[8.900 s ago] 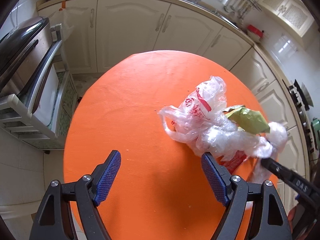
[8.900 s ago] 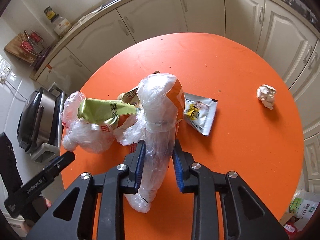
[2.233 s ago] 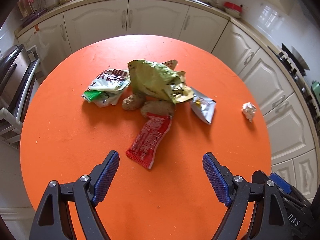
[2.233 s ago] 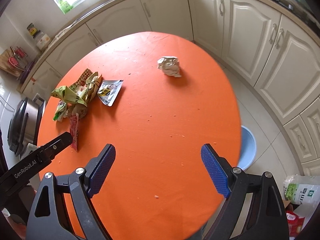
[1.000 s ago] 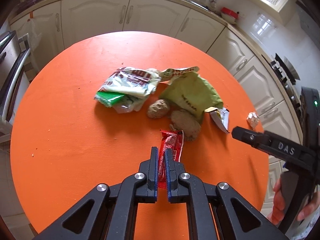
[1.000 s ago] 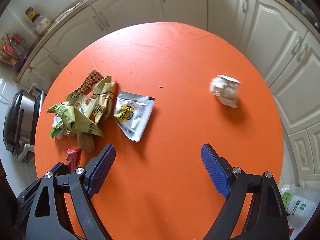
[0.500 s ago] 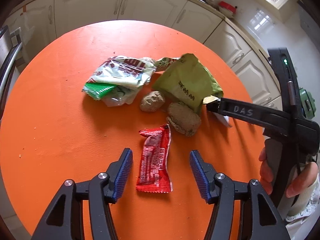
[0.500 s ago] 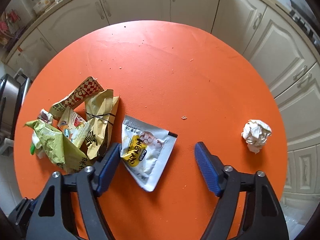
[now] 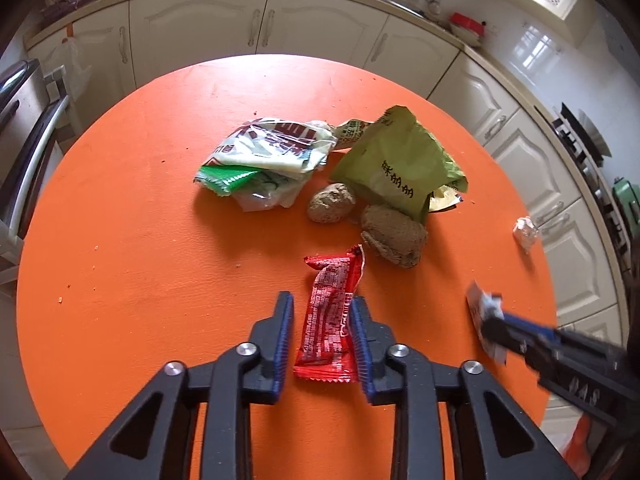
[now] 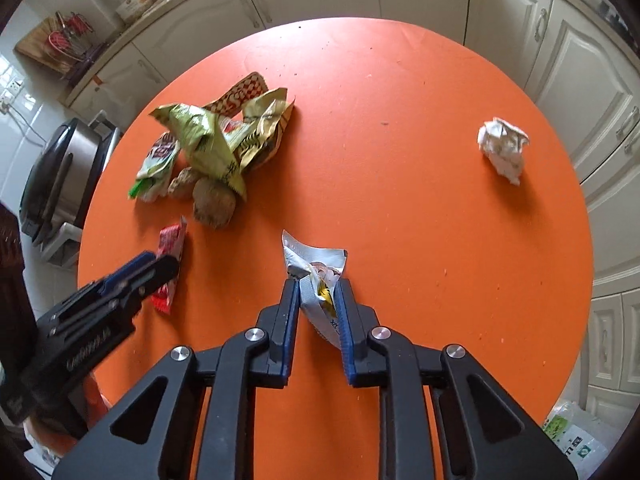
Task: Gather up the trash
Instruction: 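Grasp the white sauce sachet with the right gripper while the left gripper lifts the red wrapper, then carry the sachet and red wrapper to the blue bucket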
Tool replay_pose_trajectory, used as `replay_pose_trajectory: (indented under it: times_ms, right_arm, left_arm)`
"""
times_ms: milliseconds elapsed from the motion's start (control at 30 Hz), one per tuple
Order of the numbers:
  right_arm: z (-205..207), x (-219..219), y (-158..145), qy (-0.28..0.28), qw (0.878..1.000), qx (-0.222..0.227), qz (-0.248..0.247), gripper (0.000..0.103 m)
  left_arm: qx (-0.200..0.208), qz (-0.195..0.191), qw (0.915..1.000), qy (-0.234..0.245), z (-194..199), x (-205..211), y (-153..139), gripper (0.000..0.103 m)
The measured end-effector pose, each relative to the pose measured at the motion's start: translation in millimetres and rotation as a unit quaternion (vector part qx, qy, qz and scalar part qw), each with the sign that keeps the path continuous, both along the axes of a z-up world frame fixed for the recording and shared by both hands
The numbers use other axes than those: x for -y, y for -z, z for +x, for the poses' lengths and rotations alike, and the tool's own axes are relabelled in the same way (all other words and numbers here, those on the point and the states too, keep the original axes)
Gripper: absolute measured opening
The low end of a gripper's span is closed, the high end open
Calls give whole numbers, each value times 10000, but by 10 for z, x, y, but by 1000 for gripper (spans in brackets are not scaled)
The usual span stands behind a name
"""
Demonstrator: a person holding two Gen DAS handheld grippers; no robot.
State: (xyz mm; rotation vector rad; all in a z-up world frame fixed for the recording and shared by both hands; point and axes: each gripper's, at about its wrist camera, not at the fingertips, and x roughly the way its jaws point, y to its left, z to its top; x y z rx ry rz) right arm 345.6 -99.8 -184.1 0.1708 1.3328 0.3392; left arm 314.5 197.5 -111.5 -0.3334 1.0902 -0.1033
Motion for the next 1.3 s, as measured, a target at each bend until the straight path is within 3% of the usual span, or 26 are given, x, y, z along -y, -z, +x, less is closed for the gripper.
replay_pose_trajectory:
  times_ms: [100, 267, 333, 433, 500, 567, 600, 633, 733, 1000, 1200, 1300]
  right_arm:
    - [-228, 48, -23, 65, 9999, 14, 145, 24]
    - [-417, 86, -9, 401, 9985, 313, -210, 48]
    - [-460, 87, 24, 491, 9982, 342, 57, 51]
    - [-475, 13, 24, 524, 9972, 529, -70, 53]
    - [-505, -41, 25, 463, 9961, 686, -316, 51]
    - [-594, -74, 19, 328, 9937, 795, -719, 40]
    - [-618, -77, 8, 302, 9936, 814, -723, 37]
    - [-633, -55, -15, 319, 9943, 811, -612, 27]
    - [-638, 45, -74, 452, 9955, 783, -282, 21]
    - [-824, 555, -335, 1129, 9877, 1079, 68, 20]
    - [-1044, 1066, -541, 1682, 9765, 1325, 250, 20]
    - [-1159, 1355, -584, 1961, 9700, 1395, 339, 20]
  left_arm:
    - [-6, -62, 10000, 72, -42, -37, 10, 12]
    - [-41, -37, 9996, 269, -161, 47, -5, 9]
    - [-32, 9, 9994, 347, -209, 89, -15, 9]
    - [-27, 8, 9989, 462, -277, 121, -42, 9]
    - [-27, 7, 9987, 504, -300, 161, -51, 8]
    - [-15, 21, 9987, 511, -315, 168, -77, 8]
    - [-2, 31, 9987, 517, -321, 172, -88, 8]
    - [8, 44, 9986, 524, -323, 180, -102, 7]
    - [72, 65, 9982, 592, -332, 229, -169, 7]
    - [308, 160, 9954, 897, -339, 526, -437, 7]
    - [523, 259, 9891, 1352, -371, 1018, -669, 7]
    - [645, 338, 9829, 1692, -418, 1375, -760, 2]
